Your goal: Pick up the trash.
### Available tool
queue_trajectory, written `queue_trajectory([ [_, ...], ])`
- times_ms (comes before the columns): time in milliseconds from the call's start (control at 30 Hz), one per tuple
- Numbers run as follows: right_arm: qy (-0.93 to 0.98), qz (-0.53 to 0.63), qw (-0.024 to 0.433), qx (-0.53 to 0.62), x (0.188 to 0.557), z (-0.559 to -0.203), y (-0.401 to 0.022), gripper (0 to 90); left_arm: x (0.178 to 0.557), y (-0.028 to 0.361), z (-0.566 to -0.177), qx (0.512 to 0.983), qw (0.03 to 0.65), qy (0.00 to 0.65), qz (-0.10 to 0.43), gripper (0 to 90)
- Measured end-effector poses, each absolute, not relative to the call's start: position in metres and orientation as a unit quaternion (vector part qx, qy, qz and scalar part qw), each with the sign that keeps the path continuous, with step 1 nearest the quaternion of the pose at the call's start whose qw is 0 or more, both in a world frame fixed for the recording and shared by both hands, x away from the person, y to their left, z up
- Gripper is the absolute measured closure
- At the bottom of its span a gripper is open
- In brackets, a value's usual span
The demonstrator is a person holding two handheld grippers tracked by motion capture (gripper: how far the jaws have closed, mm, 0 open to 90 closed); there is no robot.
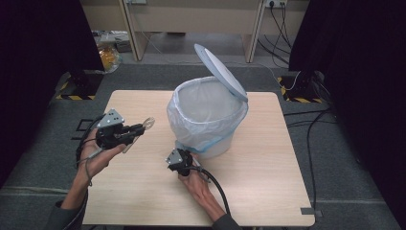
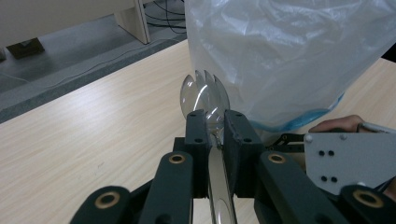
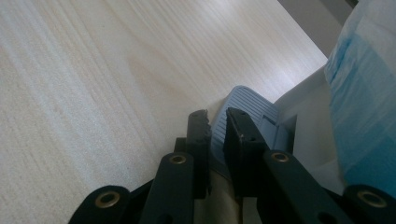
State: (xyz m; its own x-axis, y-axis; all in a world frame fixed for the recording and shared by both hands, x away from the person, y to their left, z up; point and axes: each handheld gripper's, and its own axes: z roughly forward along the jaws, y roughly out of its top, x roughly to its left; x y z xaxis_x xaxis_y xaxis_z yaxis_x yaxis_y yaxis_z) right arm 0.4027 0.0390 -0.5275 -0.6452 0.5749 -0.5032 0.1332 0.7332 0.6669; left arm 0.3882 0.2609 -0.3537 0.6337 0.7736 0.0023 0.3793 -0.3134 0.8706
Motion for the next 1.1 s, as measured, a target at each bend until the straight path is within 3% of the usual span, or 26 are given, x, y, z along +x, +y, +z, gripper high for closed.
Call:
queue_trajectory([
  [1100, 0.856, 0.301, 0.368, 0.204, 0.403, -0.528, 0.039, 79.8, 0.407, 0.227, -0.301, 0.781, 0.478, 0.333, 0.227, 79.9],
])
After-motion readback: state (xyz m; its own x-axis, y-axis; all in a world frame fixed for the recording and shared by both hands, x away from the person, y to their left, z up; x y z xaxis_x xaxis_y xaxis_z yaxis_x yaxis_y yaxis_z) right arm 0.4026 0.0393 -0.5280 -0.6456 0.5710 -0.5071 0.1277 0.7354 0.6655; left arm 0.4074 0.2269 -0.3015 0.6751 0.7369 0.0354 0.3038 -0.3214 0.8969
